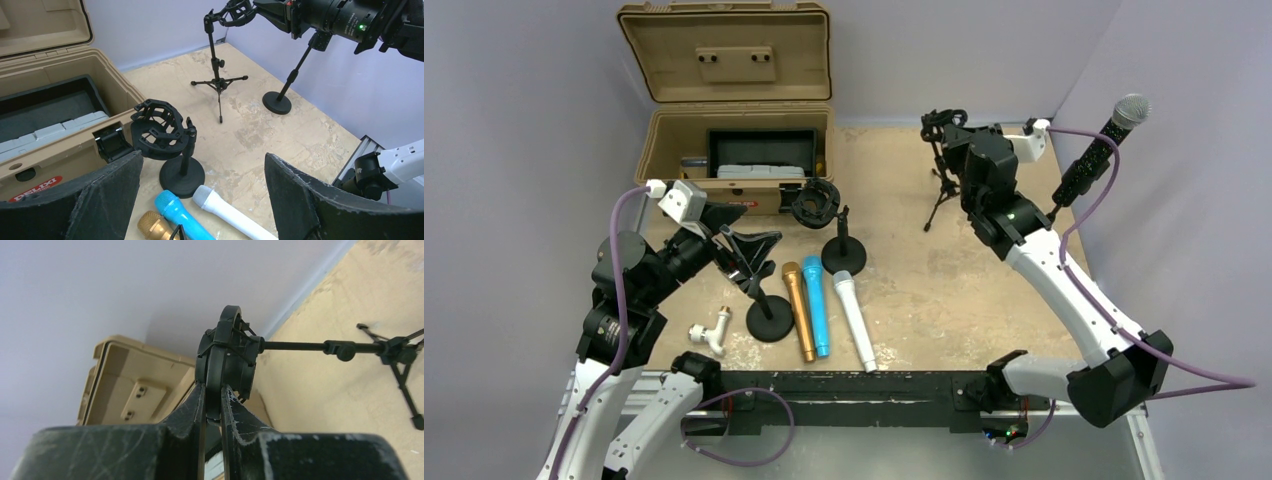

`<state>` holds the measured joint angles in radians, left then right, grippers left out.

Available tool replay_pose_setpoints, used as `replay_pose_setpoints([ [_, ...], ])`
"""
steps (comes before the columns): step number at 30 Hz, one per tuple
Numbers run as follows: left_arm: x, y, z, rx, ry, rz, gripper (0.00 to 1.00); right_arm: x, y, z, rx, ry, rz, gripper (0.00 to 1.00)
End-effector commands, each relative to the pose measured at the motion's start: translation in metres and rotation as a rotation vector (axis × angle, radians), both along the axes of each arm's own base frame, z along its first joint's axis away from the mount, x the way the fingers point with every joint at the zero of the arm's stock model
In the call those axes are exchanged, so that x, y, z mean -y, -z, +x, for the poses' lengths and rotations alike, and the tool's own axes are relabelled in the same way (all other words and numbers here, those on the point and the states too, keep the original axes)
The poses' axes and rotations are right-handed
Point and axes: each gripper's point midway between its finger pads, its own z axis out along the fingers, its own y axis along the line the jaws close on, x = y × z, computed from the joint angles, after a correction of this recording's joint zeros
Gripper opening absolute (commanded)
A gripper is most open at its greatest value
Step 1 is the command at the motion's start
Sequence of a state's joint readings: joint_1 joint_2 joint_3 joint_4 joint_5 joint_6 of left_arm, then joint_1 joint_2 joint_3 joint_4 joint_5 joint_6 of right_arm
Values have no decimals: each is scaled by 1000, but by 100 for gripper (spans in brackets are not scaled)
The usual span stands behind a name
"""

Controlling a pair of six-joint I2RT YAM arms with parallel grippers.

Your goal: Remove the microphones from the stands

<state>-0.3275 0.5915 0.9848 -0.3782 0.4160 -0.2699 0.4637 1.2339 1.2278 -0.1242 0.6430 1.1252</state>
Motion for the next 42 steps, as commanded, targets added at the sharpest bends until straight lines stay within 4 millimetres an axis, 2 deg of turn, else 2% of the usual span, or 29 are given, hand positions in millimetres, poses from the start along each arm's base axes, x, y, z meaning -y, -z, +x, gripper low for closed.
replay_pose_setpoints([
  [1, 0, -14, 1, 47, 2, -19, 89, -29, -36, -9, 121, -181, 48, 0],
  [3, 0, -14, 1, 48, 1, -19, 89, -41, -44, -10, 164, -246, 77, 0],
  [9, 0, -14, 1, 46, 1, -18, 89, -76, -48, -9, 219, -414, 159, 0],
  [17, 0, -13, 2, 44, -2, -15, 89, -97, -78, -8, 356, -519, 260, 0],
  [22, 0, -13, 2, 44, -1, -15, 89, -109, -83, -5, 410, -571, 309, 0],
  [27, 0, -13, 3, 43, -3, -14, 89, -113, -85, -8, 448, -598, 354, 0],
  [31, 0, -13, 2, 44, -3, -14, 89, -114, -68, -9, 416, -597, 356, 0],
  [38, 0, -13, 2, 41, 1, -15, 89, -94, -22, -23, 296, -518, 311, 1],
  [42, 2, -12, 3, 36, 5, -15, 89, -81, 1, -32, 242, -470, 276, 16],
])
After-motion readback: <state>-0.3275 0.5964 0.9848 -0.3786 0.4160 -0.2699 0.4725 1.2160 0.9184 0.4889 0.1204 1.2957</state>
